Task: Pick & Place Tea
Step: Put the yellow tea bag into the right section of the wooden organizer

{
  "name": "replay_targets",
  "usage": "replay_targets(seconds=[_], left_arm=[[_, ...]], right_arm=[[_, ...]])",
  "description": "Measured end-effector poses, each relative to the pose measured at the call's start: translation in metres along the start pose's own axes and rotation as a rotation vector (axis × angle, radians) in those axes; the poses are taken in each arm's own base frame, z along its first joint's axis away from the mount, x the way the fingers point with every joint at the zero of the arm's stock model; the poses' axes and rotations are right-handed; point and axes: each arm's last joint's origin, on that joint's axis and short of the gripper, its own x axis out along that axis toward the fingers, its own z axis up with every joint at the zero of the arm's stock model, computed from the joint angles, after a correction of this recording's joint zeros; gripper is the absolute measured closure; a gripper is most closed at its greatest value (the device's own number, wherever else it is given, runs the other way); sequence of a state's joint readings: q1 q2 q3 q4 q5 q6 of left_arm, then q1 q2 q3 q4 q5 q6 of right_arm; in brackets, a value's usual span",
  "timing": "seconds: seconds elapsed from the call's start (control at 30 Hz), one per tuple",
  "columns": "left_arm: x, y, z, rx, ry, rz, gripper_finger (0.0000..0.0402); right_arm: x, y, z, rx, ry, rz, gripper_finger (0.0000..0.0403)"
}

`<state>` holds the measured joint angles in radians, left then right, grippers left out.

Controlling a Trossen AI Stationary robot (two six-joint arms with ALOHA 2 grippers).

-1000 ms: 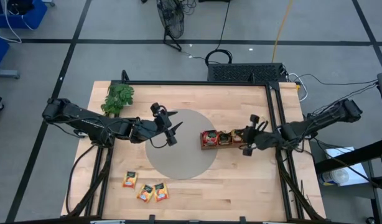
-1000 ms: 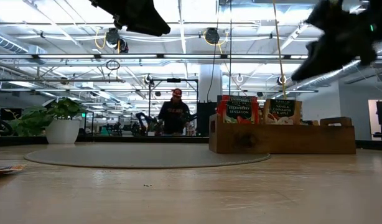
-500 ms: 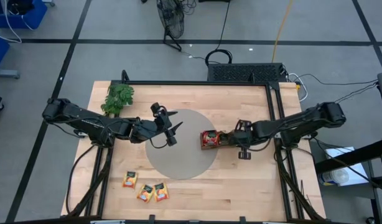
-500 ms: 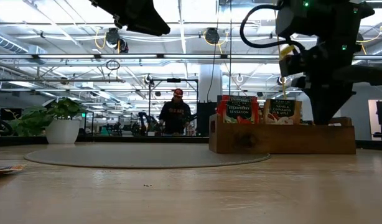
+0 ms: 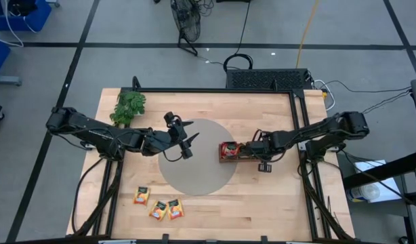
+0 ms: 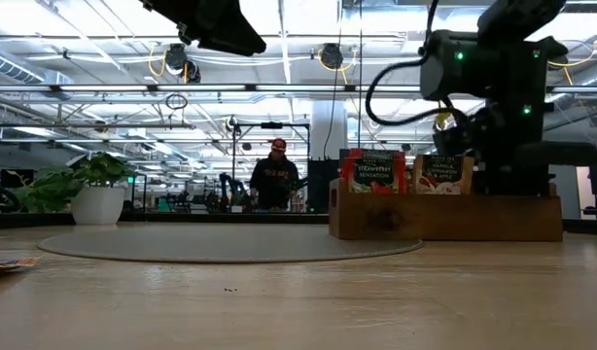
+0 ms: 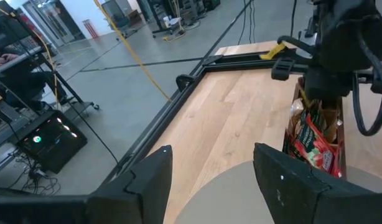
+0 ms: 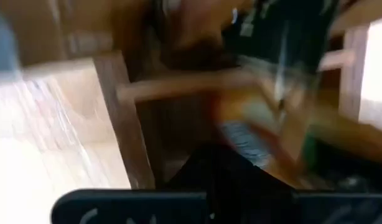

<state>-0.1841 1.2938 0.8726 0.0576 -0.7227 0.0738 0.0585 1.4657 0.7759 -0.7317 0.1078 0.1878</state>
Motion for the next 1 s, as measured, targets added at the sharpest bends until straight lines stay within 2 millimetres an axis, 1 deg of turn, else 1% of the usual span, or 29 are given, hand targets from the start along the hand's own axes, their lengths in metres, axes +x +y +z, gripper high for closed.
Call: replay_targets(seconds=[0.17,0.3,0.6,0.8,1.0], left_arm=[[0.0,0.0,0.0,0.0,0.0,0.0,0.0176],[0.0,0.0,0.0,-0.002,-0.002,0.001,0.0176],[0.0,0.0,0.001,-0.003,-0.004,0.001,0.0176],[0.0,0.0,0.001,-0.004,-0.004,0.001,0.0176],[0.0,0.0,0.001,-0.004,-0.004,0.001,0.0176]], right_arm=[[0.004,0.001,0.002,0.024,-0.028,-0.089,0.0403],[-0.002,0.005,0.0,0.05,-0.076,-0.159,0.0403],[-0.022,0.012,-0.005,0.099,-0.174,-0.125,0.0403],[-0.045,0.018,-0.015,0.144,-0.285,-0.09,0.0403],[-0.069,0.027,-0.024,0.141,-0.497,-0.183,0.0403]])
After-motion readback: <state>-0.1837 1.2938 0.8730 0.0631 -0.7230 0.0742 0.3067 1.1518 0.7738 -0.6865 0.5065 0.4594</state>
